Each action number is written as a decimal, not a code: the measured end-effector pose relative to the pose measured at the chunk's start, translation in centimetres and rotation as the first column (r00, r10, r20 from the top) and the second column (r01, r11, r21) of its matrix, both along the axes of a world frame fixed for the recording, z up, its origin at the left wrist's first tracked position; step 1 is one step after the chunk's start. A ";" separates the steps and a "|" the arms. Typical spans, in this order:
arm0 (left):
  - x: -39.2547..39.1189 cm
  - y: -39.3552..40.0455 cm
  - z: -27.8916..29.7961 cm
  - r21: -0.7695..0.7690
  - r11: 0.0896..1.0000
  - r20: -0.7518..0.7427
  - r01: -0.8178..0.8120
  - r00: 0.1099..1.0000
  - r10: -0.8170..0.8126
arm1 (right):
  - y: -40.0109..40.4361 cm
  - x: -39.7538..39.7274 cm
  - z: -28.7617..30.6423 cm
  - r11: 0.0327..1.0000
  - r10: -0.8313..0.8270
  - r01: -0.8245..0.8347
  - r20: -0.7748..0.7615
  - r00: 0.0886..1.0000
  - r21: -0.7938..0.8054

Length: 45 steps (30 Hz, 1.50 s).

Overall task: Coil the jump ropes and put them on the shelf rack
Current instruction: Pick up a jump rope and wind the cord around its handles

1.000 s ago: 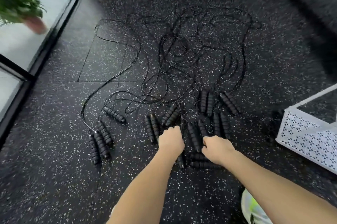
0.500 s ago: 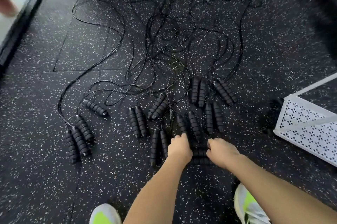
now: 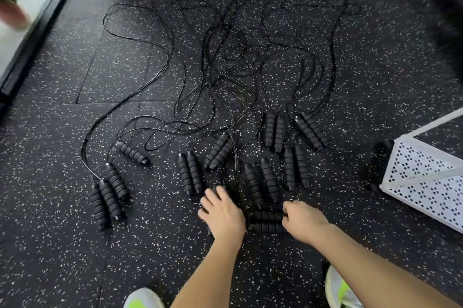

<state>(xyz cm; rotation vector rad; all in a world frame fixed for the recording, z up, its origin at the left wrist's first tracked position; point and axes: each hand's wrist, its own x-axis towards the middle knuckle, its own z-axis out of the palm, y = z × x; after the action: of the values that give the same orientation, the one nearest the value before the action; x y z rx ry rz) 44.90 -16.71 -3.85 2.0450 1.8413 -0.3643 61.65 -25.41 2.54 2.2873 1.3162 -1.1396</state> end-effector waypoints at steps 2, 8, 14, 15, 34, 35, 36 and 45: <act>-0.9 1.0 -0.7 -0.115 0.984 -0.069 -0.134 0.990 0.127 | 0.3 0.1 0.1 1.000 0.002 -0.002 0.000 1.000 0.015; -1.0 1.5 -1.9 -0.255 0.956 -0.026 -0.144 0.990 0.142 | 1.2 0.4 0.3 0.999 0.003 -0.004 0.012 1.000 0.045; 0.0 1.7 -1.5 -0.379 0.905 0.058 -0.191 0.972 0.229 | 1.6 0.3 0.7 0.998 0.018 -0.017 -0.008 1.000 0.059; -0.1 1.8 -1.3 -0.382 0.902 0.053 -0.200 0.970 0.238 | 1.6 0.4 0.8 0.998 0.016 -0.016 -0.008 1.000 0.061; -0.6 2.1 17.5 -0.352 0.912 0.318 -0.209 0.890 0.327 | 3.7 -3.1 13.6 0.979 0.023 -0.021 -0.007 1.000 0.202; -0.8 1.9 18.1 -0.362 0.907 0.322 -0.215 0.884 0.338 | 3.6 -3.2 14.2 0.977 0.019 -0.018 -0.004 1.000 0.211; -0.9 1.7 18.9 -0.374 0.900 0.332 -0.222 0.875 0.353 | 3.5 -3.3 14.8 0.976 0.013 -0.012 -0.002 1.000 0.216; -3.5 0.1 26.5 -0.254 0.951 0.441 -0.179 0.853 0.278 | 3.7 -5.8 19.6 0.951 -0.076 0.091 -0.060 0.995 0.295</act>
<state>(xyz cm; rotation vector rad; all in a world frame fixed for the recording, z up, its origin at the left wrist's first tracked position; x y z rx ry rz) 41.36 -16.64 22.66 1.5735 1.6358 0.0193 55.85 -21.66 22.12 2.5641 1.5127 -1.0910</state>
